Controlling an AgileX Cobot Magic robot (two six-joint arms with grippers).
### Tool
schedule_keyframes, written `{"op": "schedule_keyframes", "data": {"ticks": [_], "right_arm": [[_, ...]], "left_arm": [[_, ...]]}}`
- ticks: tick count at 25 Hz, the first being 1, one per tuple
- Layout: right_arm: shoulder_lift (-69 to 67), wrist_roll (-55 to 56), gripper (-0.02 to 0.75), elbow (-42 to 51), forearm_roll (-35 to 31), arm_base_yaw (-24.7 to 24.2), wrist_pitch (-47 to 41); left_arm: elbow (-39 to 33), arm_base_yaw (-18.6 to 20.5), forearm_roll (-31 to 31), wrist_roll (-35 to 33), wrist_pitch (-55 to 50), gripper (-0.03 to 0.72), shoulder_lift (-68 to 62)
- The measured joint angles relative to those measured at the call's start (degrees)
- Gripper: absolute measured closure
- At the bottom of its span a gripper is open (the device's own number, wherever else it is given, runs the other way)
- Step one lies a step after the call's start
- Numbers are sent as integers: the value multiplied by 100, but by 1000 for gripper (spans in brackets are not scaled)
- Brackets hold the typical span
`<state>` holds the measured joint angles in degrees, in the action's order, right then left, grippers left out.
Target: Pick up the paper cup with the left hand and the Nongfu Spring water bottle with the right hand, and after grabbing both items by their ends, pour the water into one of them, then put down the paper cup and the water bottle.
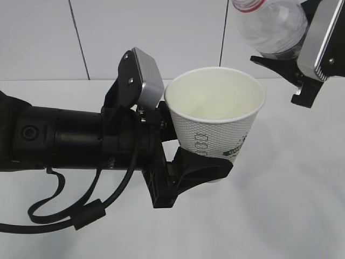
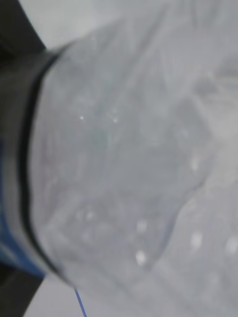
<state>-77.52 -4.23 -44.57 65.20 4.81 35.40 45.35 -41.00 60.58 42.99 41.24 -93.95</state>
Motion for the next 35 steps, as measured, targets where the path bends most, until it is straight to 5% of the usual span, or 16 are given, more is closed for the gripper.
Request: {"op": "schedule_keyframes", "data": {"ticks": [35], "right_arm": [[0,-1643,244,0,-842,0,77]], "left_arm": [[0,-4,0,76,141,157,-59]]}}
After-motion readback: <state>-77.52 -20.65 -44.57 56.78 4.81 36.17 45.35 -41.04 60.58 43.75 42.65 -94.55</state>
